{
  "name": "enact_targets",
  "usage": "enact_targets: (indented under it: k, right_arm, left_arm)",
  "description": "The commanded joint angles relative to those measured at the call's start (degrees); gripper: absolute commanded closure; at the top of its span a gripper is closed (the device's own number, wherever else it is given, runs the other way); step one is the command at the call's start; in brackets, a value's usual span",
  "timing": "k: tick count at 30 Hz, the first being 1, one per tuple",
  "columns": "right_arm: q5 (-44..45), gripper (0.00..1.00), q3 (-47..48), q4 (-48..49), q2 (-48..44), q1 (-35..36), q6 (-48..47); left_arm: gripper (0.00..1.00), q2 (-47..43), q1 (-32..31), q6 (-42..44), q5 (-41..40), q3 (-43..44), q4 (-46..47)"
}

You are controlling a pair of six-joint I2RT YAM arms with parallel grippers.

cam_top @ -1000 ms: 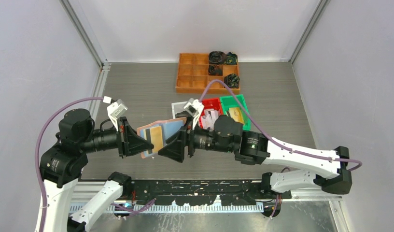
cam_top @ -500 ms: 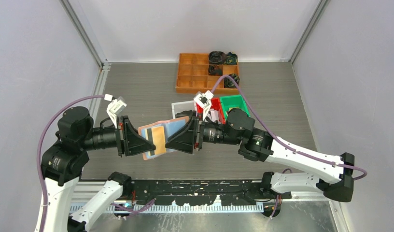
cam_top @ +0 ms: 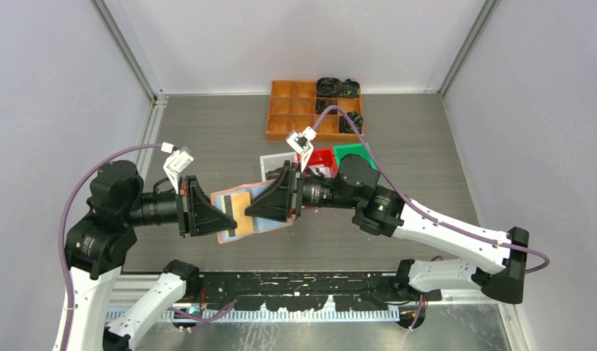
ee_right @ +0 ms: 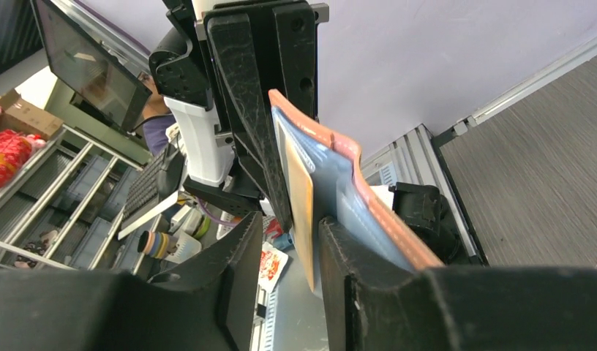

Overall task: Take the credit cards out of the card holder
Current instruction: Remove the credit card from the card holder.

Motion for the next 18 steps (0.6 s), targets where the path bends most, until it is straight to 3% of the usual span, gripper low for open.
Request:
enact_targets:
  k: [1, 8, 18]
  right_arm:
    - [-2.33, 0.63, 3.32, 5.41, 1.73, -0.65, 1.66]
    - [-3.67, 0.85, 0.56, 11.54, 1.72, -1.47, 4.84]
    - [-7.09, 0.90, -6.13, 27.45, 1.04, -2.21, 12.54]
  left_arm:
    - [1.00, -0.39, -0.16, -0.62, 3.25, 0.32, 3.67]
    - [0.96, -0.65, -0.16, -0.75, 3.31, 0.58, 3.50]
    - [0.92, -1.51, -0.16, -11.26, 7.22, -2.31, 12.85]
